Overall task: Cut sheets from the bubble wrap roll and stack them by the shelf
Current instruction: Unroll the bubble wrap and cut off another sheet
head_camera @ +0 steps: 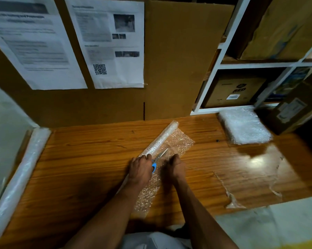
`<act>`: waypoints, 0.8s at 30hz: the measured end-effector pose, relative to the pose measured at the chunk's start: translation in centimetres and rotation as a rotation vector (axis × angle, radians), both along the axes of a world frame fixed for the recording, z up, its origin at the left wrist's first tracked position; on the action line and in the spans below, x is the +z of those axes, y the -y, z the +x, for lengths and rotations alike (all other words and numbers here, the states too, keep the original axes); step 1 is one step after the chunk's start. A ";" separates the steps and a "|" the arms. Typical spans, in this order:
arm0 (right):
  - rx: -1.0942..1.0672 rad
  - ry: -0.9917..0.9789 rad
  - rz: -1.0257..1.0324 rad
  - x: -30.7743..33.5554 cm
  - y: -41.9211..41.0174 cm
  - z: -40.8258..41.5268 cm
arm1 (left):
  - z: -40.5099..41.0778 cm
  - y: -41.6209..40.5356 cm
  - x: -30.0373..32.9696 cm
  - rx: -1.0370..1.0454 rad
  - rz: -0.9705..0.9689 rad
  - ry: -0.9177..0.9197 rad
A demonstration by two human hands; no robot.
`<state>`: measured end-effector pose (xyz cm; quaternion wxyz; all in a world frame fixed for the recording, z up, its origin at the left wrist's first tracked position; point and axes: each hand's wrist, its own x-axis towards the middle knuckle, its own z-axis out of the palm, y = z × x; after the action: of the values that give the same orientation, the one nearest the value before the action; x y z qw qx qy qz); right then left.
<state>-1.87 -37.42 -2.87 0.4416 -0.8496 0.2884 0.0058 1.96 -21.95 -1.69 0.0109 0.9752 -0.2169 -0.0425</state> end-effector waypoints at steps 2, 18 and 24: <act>-0.063 0.082 0.110 -0.5 0.1 -0.5 | 0.0 0.2 0.3 0.050 -0.029 -0.030; -0.150 0.303 0.027 -0.7 7.7 -4.8 | 1.7 -0.7 3.1 0.090 -0.526 -0.215; -0.096 0.225 0.092 -1.7 7.8 -5.4 | -0.9 1.5 2.0 0.018 -0.401 -0.326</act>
<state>-7.24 -45.24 -4.58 0.5094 -0.8089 0.2768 -0.0978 1.09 -23.48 0.27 0.2390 0.9358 -0.2078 -0.1551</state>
